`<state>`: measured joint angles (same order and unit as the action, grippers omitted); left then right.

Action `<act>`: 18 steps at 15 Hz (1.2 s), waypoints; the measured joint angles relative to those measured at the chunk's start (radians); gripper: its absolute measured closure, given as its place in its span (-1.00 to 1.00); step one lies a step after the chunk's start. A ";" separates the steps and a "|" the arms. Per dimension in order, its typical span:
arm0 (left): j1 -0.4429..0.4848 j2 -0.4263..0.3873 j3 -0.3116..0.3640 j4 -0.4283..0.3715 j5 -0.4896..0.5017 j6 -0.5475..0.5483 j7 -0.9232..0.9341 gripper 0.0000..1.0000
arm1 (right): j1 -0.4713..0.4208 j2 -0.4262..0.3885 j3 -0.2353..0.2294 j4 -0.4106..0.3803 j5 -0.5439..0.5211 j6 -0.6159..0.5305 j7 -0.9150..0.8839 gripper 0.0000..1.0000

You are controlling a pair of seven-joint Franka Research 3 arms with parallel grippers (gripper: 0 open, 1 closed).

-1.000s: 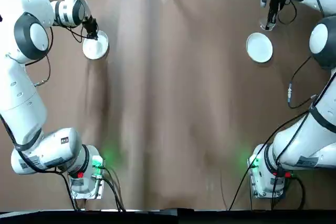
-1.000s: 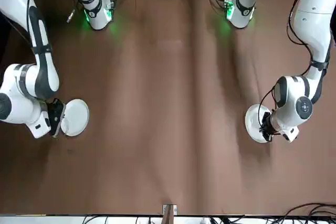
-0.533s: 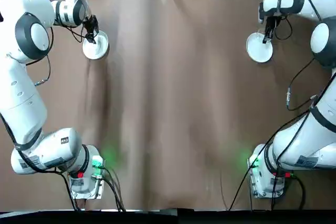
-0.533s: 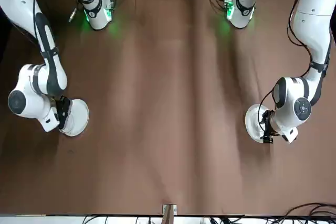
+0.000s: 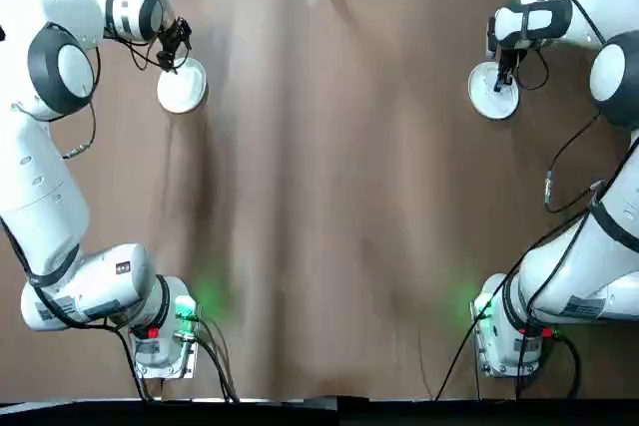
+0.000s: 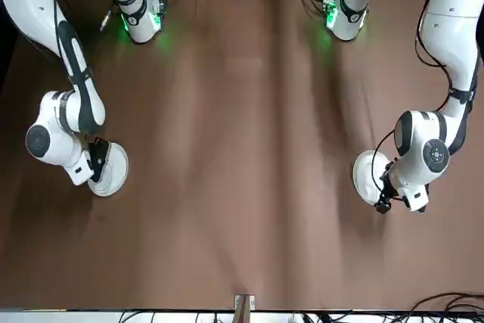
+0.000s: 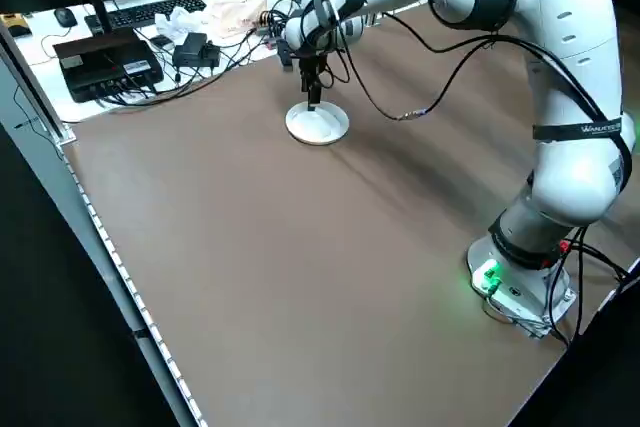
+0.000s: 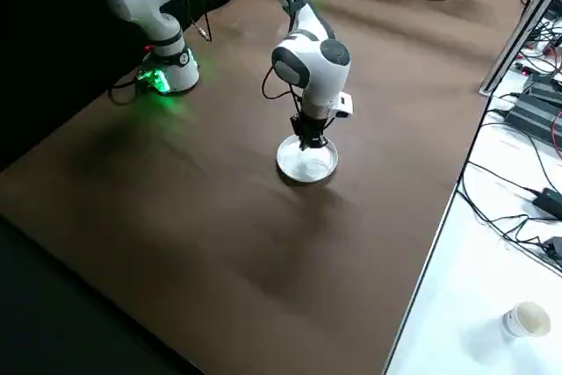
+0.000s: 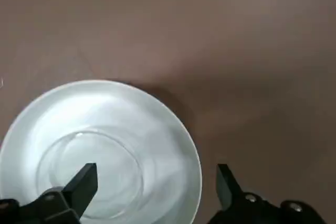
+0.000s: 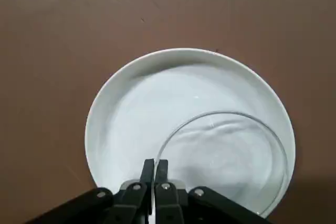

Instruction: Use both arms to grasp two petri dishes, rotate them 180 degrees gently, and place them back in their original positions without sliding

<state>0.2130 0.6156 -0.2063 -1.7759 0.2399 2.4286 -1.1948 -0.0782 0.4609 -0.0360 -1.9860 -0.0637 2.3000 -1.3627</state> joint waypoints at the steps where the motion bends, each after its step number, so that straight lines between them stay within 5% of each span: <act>1: 0.000 -0.006 -0.001 0.000 0.000 -0.006 0.064 -1.00 | 0.000 0.003 0.000 -0.001 0.000 0.005 0.000 0.92; 6: 0.002 -0.058 -0.043 -0.003 0.001 -0.059 0.327 -1.00 | 0.000 0.023 0.000 -0.002 0.000 0.015 0.000 0.86; 12: -0.004 -0.184 -0.094 -0.014 0.002 -0.160 0.727 -0.99 | 0.002 0.018 0.004 0.055 0.001 -0.086 0.001 -0.19; 16: -0.004 -0.234 -0.106 -0.009 0.002 -0.209 0.924 -1.00 | -0.011 0.005 -0.002 0.295 0.105 -0.357 0.004 -0.91; 18: -0.006 -0.239 -0.122 0.007 0.002 -0.230 0.937 -1.00 | -0.016 -0.003 -0.002 0.376 0.128 -0.413 0.030 -1.00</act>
<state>0.2068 0.3766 -0.3281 -1.7690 0.2423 2.1989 -0.2578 -0.0946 0.4574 -0.0379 -1.6096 0.0644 1.8874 -1.3323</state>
